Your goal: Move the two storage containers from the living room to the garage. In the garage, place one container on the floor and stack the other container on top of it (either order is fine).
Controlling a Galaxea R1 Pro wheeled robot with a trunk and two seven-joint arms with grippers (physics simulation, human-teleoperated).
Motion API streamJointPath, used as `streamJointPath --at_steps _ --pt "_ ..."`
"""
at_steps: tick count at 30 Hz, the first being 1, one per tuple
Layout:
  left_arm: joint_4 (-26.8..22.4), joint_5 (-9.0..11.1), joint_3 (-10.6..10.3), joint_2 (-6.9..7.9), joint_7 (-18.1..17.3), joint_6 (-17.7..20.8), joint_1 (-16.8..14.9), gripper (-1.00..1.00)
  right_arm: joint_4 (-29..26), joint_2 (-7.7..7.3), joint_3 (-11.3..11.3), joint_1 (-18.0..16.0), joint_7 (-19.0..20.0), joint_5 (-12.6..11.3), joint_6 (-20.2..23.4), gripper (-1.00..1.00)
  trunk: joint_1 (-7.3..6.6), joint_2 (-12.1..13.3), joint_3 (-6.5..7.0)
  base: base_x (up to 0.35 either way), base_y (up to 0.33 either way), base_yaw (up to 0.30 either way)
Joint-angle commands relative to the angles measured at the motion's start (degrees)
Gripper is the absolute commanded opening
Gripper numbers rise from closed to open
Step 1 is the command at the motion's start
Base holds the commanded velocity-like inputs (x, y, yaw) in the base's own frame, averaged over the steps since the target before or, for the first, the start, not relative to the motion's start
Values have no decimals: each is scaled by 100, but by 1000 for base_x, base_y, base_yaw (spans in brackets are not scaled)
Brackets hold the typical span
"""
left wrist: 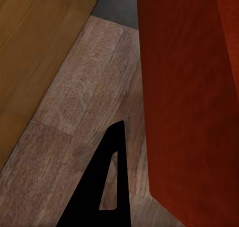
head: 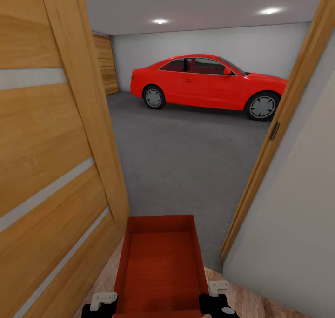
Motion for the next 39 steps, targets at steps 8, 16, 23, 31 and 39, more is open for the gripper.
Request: streamJointPath --at_steps 8,16,23,31,39 --pt "4 15 50 1 5 -16 -4 -100 2 0 -14 -5 -35 11 -17 -100 -1 -2 -4 -123 0 -1" --pt "4 15 49 1 5 -16 -3 -100 2 0 -14 -5 -37 11 -17 -100 -1 -2 -4 -86 0 0" --pt "4 16 49 1 5 -16 -3 -100 2 0 -14 -5 -34 11 -17 -100 -1 -2 -4 -8 0 -15" --pt "4 15 49 1 5 -16 -3 -100 2 0 -14 -5 -34 11 -17 -100 -1 -2 -4 -1 9 -167" --pt "6 15 49 1 5 -16 -3 -100 2 0 -14 -5 -34 11 -17 -100 -1 -2 -4 9 202 -27"
